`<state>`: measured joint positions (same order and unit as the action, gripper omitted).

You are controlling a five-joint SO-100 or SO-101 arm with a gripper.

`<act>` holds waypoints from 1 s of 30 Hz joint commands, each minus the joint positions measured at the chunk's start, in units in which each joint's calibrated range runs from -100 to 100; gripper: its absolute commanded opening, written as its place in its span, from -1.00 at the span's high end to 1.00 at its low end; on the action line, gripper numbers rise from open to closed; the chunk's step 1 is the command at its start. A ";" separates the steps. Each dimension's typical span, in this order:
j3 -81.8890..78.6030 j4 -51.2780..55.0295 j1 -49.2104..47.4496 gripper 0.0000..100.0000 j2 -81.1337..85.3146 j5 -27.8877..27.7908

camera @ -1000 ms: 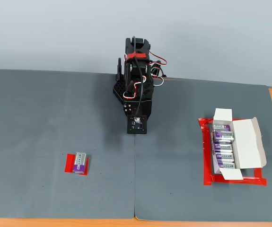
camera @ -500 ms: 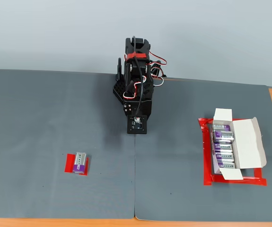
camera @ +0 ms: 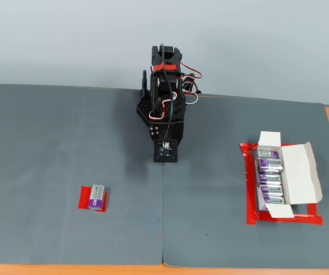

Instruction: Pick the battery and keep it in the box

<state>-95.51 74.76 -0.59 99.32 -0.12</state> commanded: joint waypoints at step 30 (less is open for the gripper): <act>3.29 -0.20 0.18 0.97 -0.68 -0.01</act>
<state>-95.51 74.76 -0.59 99.32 -0.12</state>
